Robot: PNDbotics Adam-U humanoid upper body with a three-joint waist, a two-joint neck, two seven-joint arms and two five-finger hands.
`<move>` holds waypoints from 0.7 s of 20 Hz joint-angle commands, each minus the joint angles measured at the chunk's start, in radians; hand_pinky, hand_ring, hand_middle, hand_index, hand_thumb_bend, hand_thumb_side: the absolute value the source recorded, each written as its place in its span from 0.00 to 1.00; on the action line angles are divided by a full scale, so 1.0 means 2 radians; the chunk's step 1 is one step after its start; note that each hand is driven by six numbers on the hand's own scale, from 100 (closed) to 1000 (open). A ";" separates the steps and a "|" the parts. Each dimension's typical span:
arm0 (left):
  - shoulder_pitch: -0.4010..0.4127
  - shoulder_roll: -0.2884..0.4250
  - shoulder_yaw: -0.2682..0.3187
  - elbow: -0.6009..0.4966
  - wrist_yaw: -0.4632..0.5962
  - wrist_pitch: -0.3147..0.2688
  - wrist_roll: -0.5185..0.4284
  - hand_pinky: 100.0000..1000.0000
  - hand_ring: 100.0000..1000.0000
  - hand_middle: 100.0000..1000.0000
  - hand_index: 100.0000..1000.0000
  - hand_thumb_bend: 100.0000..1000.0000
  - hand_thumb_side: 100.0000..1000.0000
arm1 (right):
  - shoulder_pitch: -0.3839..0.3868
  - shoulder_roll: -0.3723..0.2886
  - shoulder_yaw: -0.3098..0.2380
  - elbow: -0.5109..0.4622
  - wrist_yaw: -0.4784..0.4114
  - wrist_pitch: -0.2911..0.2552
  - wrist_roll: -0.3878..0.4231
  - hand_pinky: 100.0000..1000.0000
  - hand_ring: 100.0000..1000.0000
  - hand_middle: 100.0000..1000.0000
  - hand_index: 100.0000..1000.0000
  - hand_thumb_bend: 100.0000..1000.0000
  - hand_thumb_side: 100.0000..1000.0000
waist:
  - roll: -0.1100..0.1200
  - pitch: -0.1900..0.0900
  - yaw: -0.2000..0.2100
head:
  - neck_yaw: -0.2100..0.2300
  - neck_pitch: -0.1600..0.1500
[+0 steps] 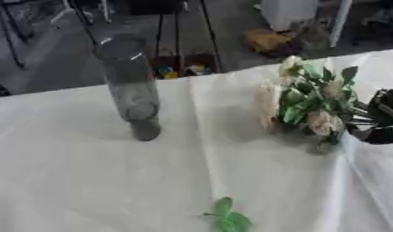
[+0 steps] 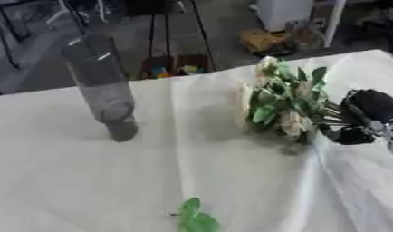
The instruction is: Arrange flowers into the vase.
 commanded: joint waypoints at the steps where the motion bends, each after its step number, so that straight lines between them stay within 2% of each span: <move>1: -0.006 0.010 0.002 -0.006 -0.001 0.000 0.001 0.89 1.00 0.87 0.97 0.31 1.00 | -0.013 -0.026 -0.014 -0.028 -0.032 0.014 -0.008 0.00 0.00 0.00 0.00 0.23 0.40 | -0.004 -0.007 -0.001 | 0.012 -0.004; 9: -0.006 0.010 0.002 -0.006 -0.002 0.001 0.002 0.89 1.00 0.87 0.97 0.31 1.00 | -0.022 -0.031 -0.025 -0.074 -0.071 0.047 -0.033 0.00 0.00 0.00 0.00 0.26 0.39 | -0.005 -0.006 -0.003 | 0.026 -0.007; 14: -0.006 0.010 0.002 -0.006 -0.002 0.001 0.002 0.89 1.00 0.87 0.97 0.31 1.00 | -0.041 -0.034 -0.032 -0.118 -0.098 0.074 -0.044 0.00 0.00 0.00 0.00 0.29 0.37 | -0.005 -0.007 -0.002 | 0.038 -0.006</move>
